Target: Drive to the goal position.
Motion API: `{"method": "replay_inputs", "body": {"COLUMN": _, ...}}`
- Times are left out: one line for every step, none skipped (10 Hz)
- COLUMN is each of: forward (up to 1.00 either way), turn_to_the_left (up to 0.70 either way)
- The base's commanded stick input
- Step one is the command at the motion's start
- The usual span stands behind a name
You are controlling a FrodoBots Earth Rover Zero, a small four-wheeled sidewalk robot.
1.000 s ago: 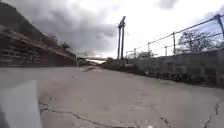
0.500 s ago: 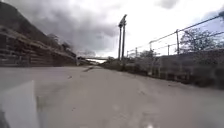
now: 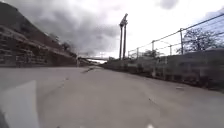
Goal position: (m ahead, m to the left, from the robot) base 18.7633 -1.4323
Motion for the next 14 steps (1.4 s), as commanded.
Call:
{"method": "replay_inputs", "body": {"forward": 0.7, "turn_to_the_left": 0.0}}
{"method": "replay_inputs", "body": {"forward": 0.7, "turn_to_the_left": 0.0}}
{"method": "replay_inputs", "body": {"forward": 0.7, "turn_to_the_left": 0.0}}
{"method": "replay_inputs", "body": {"forward": 0.7, "turn_to_the_left": 0.0}}
{"method": "replay_inputs", "body": {"forward": 0.7, "turn_to_the_left": 0.0}}
{"method": "replay_inputs", "body": {"forward": 0.7, "turn_to_the_left": 0.0}}
{"method": "replay_inputs", "body": {"forward": 0.7, "turn_to_the_left": 0.0}}
{"method": "replay_inputs", "body": {"forward": 0.7, "turn_to_the_left": 0.0}}
{"method": "replay_inputs", "body": {"forward": 0.7, "turn_to_the_left": 0.0}}
{"method": "replay_inputs", "body": {"forward": 0.7, "turn_to_the_left": 0.0}}
{"method": "replay_inputs", "body": {"forward": 0.7, "turn_to_the_left": 0.0}}
{"method": "replay_inputs", "body": {"forward": 0.7, "turn_to_the_left": 0.0}}
{"method": "replay_inputs", "body": {"forward": 0.7, "turn_to_the_left": 0.0}}
{"method": "replay_inputs", "body": {"forward": 0.7, "turn_to_the_left": 0.0}}
